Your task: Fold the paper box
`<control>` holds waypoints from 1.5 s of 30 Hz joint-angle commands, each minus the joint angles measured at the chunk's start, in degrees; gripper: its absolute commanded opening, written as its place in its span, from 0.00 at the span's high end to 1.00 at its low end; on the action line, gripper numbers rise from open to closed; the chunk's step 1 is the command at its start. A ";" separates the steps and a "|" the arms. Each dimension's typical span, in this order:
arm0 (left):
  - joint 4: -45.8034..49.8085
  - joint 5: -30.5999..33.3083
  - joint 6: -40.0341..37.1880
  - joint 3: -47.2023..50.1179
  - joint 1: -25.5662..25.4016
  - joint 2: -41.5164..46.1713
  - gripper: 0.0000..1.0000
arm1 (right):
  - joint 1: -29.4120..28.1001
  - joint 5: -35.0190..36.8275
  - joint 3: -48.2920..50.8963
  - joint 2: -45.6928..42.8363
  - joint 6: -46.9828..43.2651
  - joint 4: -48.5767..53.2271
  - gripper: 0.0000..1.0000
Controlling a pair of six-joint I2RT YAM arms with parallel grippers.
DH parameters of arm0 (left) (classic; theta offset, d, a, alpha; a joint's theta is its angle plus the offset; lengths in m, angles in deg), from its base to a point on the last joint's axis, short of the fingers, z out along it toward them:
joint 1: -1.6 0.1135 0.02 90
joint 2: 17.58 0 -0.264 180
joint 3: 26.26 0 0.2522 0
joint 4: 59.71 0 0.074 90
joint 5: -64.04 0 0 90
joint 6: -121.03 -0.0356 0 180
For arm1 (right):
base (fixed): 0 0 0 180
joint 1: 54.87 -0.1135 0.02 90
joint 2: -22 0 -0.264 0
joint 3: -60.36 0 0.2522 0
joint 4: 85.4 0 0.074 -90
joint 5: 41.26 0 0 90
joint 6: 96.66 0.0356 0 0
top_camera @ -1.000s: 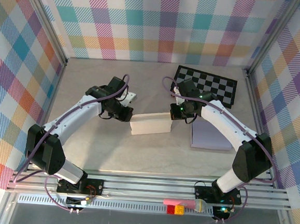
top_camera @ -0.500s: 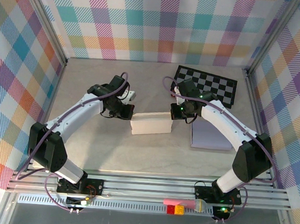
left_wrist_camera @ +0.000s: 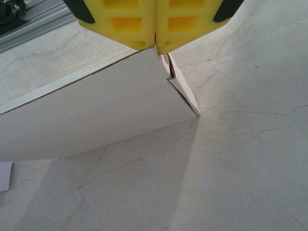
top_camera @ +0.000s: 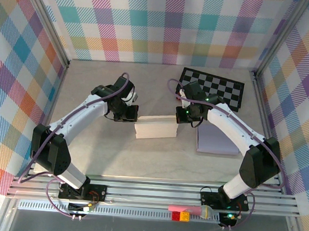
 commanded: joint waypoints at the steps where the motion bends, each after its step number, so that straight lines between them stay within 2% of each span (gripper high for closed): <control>1: 0.07 -3.29 1.51 -1.45 -0.97 -1.28 1.00 | -0.69 -1.73 -0.60 0.05 0.84 0.35 1.00; 21: -2.82 0.33 -5.10 4.97 -1.88 1.14 1.00 | -1.01 -1.54 2.75 -1.40 -0.46 -2.29 1.00; 35: -10.96 10.88 -4.73 15.19 -9.41 8.95 1.00 | -3.54 1.47 8.48 -6.75 0.66 -4.78 1.00; 40: -12.52 14.07 -2.27 17.54 -11.14 9.43 1.00 | -3.50 -0.37 9.83 -8.83 6.03 -3.47 0.79; 44: -12.43 14.50 -0.99 18.08 -11.55 9.07 1.00 | -3.41 -2.67 10.28 -12.01 16.36 -2.14 0.55; 45: -12.25 14.70 -0.86 18.00 -11.60 9.08 1.00 | -3.25 -3.71 10.47 -12.76 18.66 -2.35 0.52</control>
